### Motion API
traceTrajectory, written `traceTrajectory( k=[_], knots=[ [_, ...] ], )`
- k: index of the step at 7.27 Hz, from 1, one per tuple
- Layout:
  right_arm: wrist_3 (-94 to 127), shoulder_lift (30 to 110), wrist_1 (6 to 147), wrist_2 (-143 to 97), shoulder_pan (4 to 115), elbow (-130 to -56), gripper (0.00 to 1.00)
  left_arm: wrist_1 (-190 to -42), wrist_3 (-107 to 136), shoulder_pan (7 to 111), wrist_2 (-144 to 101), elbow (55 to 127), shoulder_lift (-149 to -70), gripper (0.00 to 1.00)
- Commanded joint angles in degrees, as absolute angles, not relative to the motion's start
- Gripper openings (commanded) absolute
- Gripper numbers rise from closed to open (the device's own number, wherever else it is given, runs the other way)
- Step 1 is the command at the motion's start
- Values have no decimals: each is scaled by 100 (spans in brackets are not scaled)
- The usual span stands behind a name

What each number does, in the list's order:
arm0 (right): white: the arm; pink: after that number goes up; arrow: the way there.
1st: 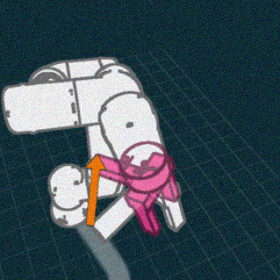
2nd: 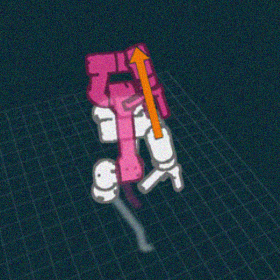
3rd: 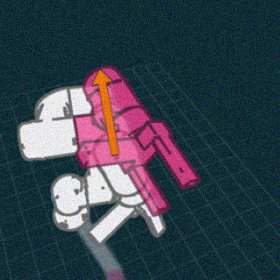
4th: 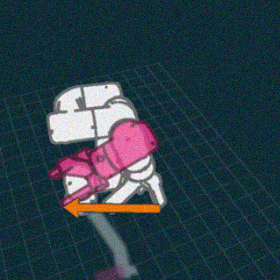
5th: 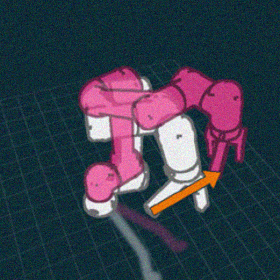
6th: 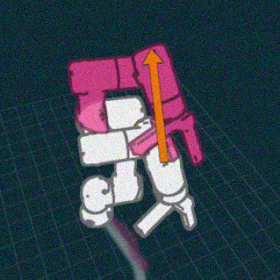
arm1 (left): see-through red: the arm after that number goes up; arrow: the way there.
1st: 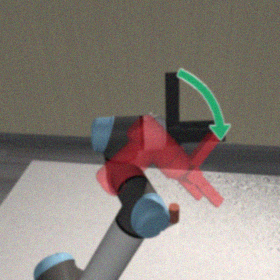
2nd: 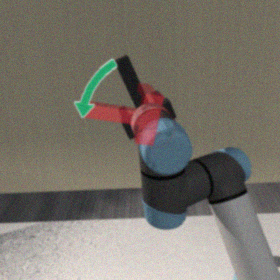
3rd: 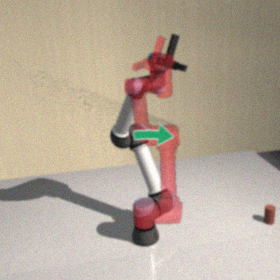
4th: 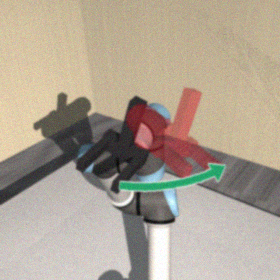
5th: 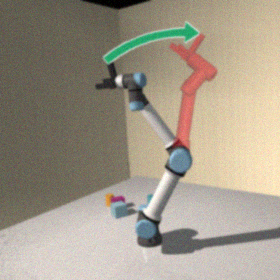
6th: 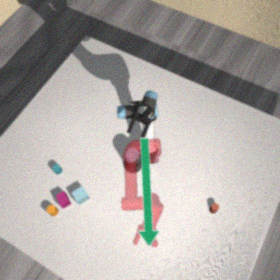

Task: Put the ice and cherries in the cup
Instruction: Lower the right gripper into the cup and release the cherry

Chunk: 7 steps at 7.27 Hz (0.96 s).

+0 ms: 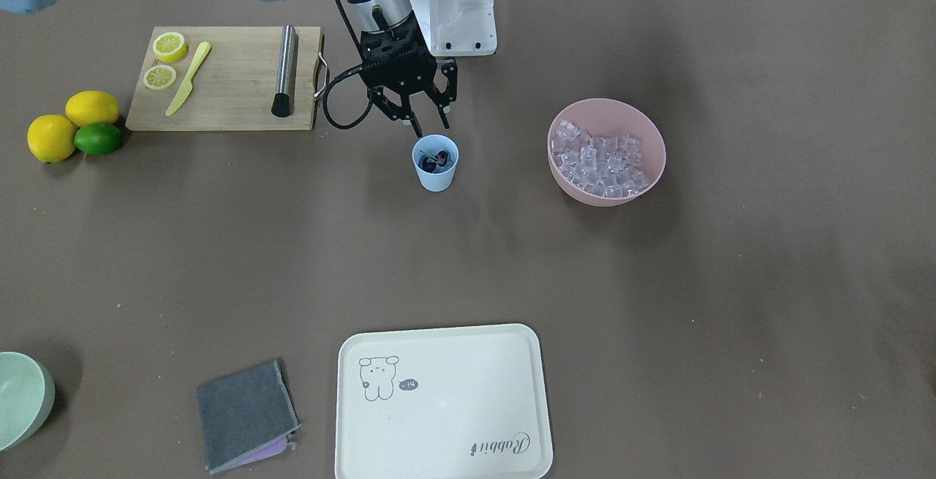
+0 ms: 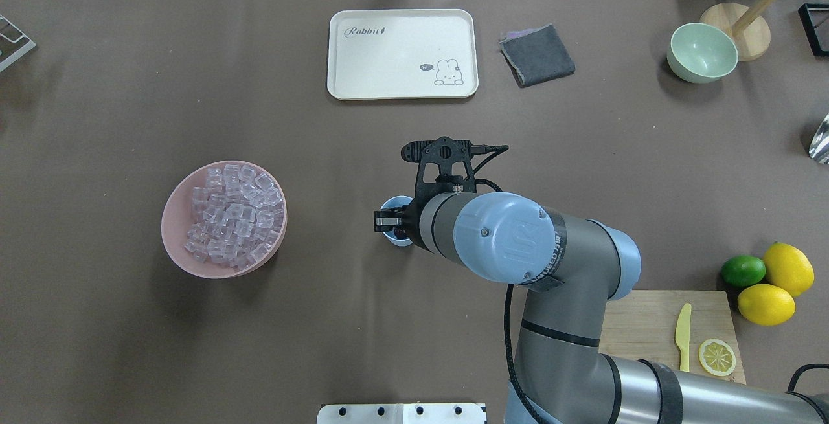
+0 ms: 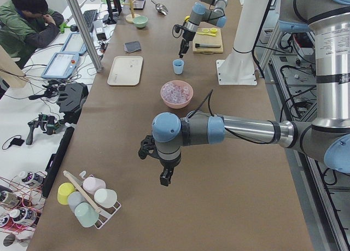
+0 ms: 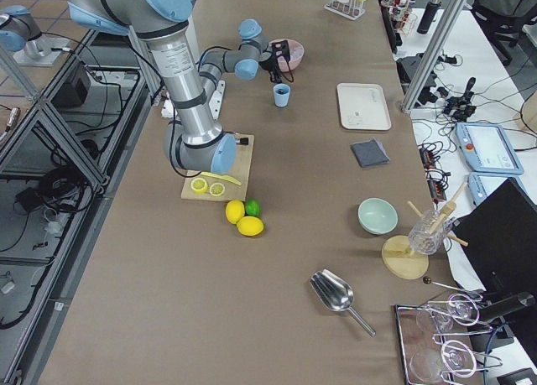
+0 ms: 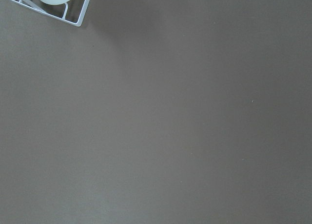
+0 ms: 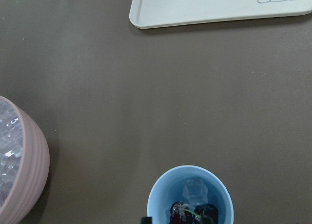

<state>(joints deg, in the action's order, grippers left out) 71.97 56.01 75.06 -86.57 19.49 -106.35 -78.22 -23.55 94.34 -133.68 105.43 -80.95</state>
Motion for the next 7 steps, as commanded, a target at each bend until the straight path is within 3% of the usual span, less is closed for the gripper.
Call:
traceTrajectory(
  k=[1, 4, 7],
  knots=[
    [7120, 5607, 7506, -8718, 1951, -10696, 99, -7822, -2355, 9431, -13368, 10538, -8095, 98],
    [6848, 5678, 7759, -9679, 2177, -10688, 99, -7752, -2085, 9422, -13298, 10512, -8060, 98],
    [6104, 6061, 8515, -11528, 3433, -11019, 99, -8582, -1267, 9413, -13298, 10573, -7666, 98]
  ],
)
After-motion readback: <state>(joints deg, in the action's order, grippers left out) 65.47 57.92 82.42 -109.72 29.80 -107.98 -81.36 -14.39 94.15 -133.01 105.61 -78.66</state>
